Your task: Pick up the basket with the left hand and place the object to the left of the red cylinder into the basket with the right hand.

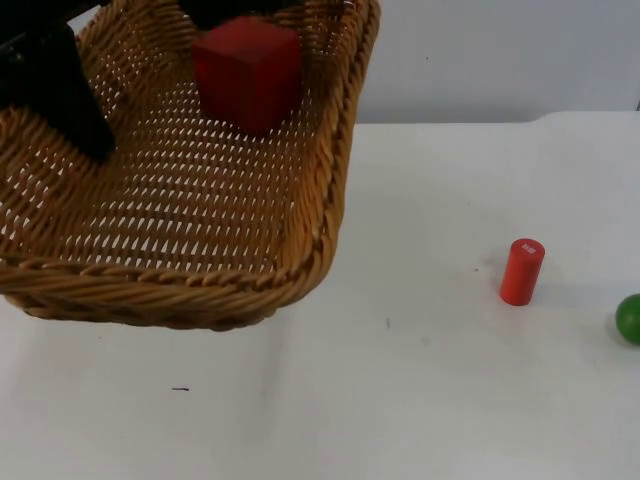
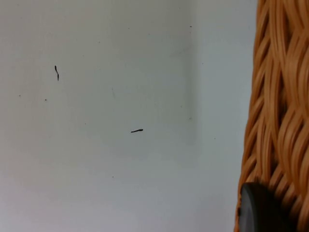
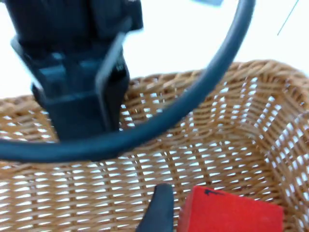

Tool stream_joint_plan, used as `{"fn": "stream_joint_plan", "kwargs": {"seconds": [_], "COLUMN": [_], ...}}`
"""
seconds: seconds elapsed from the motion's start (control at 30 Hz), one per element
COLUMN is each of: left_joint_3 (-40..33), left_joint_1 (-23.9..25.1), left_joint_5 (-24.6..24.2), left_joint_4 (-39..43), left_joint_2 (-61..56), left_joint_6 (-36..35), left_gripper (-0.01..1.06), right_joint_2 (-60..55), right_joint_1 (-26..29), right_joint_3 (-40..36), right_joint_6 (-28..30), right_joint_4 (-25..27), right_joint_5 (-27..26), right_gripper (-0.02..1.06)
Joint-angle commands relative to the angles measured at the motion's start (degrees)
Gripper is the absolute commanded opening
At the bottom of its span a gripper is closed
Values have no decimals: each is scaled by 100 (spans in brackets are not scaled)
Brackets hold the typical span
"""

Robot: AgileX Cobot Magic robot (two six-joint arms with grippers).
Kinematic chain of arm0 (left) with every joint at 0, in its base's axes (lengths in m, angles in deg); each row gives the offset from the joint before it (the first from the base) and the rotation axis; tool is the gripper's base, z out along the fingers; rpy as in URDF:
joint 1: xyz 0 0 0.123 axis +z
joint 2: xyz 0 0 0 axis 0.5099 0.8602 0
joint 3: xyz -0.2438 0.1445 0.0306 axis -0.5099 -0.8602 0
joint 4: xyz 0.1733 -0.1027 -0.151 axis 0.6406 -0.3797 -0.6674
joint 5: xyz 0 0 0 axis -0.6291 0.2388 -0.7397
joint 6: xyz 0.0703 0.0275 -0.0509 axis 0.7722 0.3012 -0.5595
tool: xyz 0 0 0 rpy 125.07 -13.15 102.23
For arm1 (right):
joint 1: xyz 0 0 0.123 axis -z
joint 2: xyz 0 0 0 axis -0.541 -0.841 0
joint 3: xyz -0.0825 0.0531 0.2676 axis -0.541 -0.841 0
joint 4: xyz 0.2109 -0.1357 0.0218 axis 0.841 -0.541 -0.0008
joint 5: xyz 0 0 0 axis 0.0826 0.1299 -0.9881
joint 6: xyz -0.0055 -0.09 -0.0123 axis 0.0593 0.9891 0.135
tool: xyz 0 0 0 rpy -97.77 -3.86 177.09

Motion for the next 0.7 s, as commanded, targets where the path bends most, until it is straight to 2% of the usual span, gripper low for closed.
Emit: {"fn": "stream_joint_plan", "kwargs": {"seconds": [0.0,0.13,0.3,0.47,0.67], "left_joint_3": [7,7,7,7,7], "left_joint_1": [-3,-3,-3,-3,-3], "left_joint_5": [-27,-27,-27,-27,-27], "left_joint_4": [-192,-192,-192,-192,-177], "left_joint_2": [-44,-44,-44,-44,-44], "left_joint_6": [29,29,29,28,68], "left_gripper": [0,0,0,0,0], "right_joint_2": [209,500,824,1257,1943], "right_joint_1": [19,102,333,388,388], "right_joint_3": [19,19,-7,-488,-1338], "right_joint_6": [-76,-428,-615,-615,-615], "right_joint_4": [-50,-251,-200,-236,-225], "right_joint_5": [171,518,995,853,337], "right_gripper": [75,75,75,75,75]}}
